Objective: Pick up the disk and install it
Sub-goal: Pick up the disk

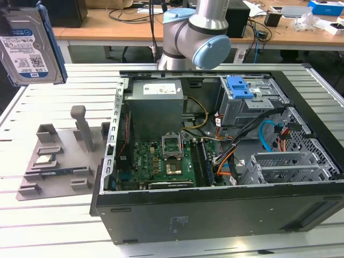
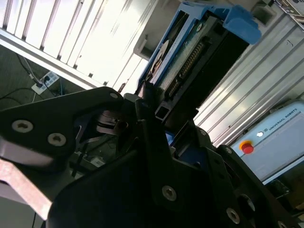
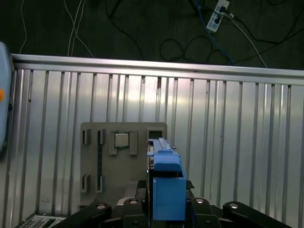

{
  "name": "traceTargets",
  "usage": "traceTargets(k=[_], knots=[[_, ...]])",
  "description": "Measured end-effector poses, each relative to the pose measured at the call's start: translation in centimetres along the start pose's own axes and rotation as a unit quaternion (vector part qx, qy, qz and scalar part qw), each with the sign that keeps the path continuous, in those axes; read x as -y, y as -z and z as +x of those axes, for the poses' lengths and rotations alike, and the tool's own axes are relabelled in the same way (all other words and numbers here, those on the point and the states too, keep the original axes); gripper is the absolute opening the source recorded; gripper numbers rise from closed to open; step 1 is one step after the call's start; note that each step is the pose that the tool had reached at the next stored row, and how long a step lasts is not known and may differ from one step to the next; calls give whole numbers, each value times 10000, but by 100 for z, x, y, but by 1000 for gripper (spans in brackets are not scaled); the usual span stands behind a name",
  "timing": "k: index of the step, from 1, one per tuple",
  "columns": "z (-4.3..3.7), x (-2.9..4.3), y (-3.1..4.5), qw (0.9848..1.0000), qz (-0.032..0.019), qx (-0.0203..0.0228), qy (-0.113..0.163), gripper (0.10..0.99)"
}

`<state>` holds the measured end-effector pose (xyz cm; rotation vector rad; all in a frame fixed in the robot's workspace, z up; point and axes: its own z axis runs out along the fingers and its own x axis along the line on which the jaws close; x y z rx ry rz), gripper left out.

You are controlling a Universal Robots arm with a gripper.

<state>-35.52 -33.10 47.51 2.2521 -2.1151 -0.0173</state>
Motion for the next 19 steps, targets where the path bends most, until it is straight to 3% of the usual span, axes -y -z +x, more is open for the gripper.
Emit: traceTargets(k=[10, 13, 15, 16, 17, 18, 19], knots=[[3, -9, 196, 10000, 0, 0, 0, 365], [6, -15, 331, 10000, 0, 0, 0, 365], [6, -17, 371, 10000, 0, 7, 0, 365], [7, -18, 371, 10000, 3, 38, 1, 365], [10, -17, 371, 9999, 8, 127, 5, 365], [22, -18, 371, 9995, 19, 308, 13, 365], [36, -18, 371, 9992, 25, 395, 18, 365]])
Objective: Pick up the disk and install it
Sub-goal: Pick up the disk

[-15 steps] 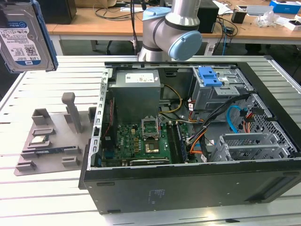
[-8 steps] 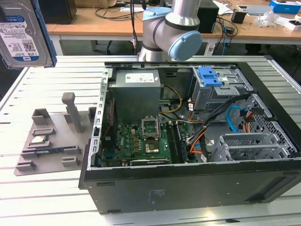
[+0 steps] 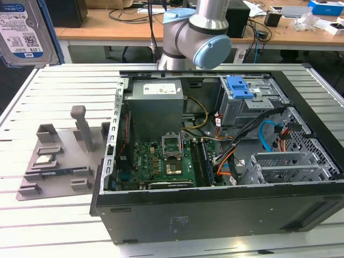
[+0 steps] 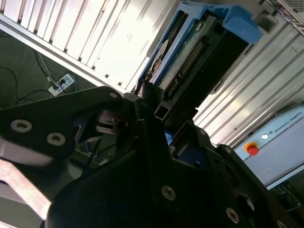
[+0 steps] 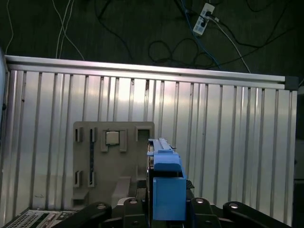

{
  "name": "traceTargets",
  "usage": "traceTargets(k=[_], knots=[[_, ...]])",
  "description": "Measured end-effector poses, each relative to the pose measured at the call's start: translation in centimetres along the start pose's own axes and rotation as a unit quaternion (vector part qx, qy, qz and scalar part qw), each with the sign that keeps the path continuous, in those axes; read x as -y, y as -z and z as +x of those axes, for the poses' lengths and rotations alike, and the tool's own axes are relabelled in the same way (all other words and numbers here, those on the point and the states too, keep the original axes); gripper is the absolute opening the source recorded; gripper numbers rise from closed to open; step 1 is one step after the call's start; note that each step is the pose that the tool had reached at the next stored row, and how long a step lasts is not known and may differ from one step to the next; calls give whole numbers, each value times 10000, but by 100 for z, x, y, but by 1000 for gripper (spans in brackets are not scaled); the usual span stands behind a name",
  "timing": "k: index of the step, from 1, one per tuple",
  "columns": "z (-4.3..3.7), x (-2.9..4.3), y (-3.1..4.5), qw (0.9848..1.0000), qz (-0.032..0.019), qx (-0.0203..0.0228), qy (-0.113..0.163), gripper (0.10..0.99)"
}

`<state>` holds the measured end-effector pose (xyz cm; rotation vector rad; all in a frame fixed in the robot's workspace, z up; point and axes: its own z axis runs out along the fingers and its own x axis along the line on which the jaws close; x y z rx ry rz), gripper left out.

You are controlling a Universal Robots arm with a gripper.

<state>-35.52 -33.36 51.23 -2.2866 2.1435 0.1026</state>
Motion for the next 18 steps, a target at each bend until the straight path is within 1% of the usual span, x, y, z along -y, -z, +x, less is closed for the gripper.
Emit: traceTargets(k=[1, 3, 8, 10, 13, 18], knots=[[21, -2, 1, 10000, 1, 16, 0, 365], [73, -7, 3, 10000, 2, 18, 0, 365], [76, -7, 4, 10000, 1, 18, 0, 365], [78, 5, 4, 10000, 1, 17, 1, 365], [81, 61, 6, 10000, 2, 15, 0, 365], [90, 214, 13, 10000, 1, 12, 0, 365]])
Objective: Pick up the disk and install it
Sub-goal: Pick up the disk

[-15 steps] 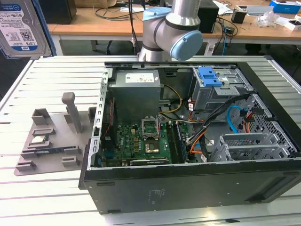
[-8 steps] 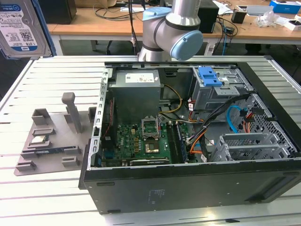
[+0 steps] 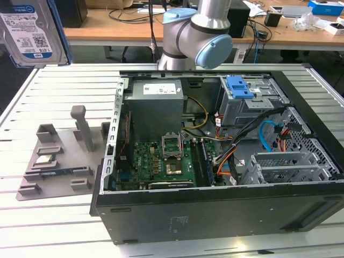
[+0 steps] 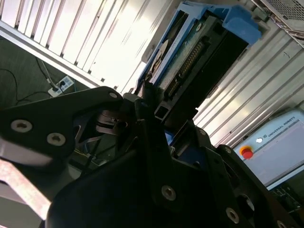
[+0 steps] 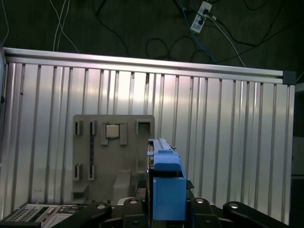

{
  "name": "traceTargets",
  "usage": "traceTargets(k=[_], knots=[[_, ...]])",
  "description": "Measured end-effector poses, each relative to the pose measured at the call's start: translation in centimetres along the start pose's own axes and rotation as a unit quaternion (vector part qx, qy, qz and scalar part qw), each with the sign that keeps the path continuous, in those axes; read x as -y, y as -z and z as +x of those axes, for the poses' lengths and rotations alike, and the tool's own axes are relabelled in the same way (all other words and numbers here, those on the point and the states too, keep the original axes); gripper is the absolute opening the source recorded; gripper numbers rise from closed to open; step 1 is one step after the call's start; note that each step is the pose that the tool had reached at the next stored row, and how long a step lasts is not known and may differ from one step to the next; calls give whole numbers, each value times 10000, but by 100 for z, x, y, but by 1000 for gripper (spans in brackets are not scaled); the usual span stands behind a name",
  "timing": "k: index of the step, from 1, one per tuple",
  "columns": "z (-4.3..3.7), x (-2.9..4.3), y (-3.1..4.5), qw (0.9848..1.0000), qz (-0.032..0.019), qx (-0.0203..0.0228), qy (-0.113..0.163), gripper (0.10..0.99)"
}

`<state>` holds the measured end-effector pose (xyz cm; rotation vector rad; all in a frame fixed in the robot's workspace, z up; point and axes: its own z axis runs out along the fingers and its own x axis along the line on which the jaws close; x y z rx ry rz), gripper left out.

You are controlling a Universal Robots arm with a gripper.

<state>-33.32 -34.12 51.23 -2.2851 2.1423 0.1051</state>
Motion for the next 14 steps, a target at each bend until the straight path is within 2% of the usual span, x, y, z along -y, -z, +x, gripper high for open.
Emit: traceTargets(k=[2, 3, 6, 8, 10, 12, 14], knots=[[6, 99, 4, 10000, 0, -1, 0, 365], [13, 197, 9, 10000, -2, -2, 0, 365], [21, 340, 15, 10000, -2, -3, -1, 365], [29, 459, 20, 10000, -3, -2, 0, 365], [34, 539, 23, 10000, -4, -2, 0, 365], [43, 679, 30, 10000, -5, -3, 0, 365], [48, 750, 33, 10000, -5, -3, 0, 365]])
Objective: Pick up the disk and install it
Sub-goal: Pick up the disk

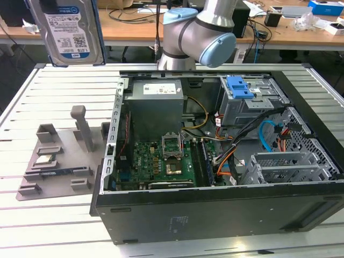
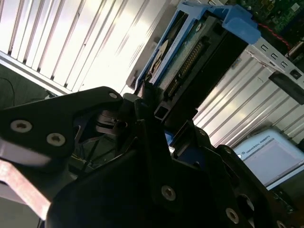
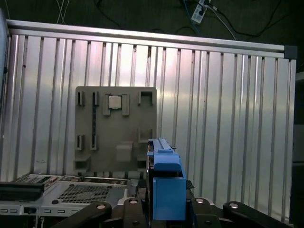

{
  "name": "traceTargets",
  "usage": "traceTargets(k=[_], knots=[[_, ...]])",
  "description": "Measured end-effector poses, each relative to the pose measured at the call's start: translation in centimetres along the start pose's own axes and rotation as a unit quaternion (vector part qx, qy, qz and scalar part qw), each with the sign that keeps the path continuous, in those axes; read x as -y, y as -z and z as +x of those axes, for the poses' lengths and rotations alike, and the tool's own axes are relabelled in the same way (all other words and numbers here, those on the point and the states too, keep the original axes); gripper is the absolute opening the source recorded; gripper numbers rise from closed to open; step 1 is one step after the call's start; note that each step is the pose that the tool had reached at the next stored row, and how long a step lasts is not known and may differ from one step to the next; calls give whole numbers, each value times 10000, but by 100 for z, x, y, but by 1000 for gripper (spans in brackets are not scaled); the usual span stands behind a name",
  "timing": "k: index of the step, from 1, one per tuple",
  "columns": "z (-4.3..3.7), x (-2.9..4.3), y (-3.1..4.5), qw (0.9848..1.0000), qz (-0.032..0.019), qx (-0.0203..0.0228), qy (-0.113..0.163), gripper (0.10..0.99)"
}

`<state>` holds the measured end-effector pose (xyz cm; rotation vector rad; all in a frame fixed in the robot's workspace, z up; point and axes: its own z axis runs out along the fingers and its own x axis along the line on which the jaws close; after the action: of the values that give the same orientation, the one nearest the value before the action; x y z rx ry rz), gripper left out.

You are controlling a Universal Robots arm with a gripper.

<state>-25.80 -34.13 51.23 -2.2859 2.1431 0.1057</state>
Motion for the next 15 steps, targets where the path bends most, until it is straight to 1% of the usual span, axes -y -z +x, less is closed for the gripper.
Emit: traceTargets(k=[1, 2, 3, 4, 5, 12, 13, 14, 15], knots=[[3, 50, 2, 10000, 0, 0, 0, 365], [5, 82, 4, 10000, -1, -1, 0, 365], [10, 156, 8, 10000, -1, 0, 0, 365], [16, 256, 11, 10000, -1, 0, 0, 365], [20, 310, 14, 10000, -2, 0, 0, 365], [35, 554, 25, 10000, -3, 0, 0, 365], [38, 594, 27, 10000, -3, 0, 0, 365], [42, 671, 30, 10000, -4, 0, -1, 365], [45, 704, 32, 10000, -4, 0, 0, 365]])
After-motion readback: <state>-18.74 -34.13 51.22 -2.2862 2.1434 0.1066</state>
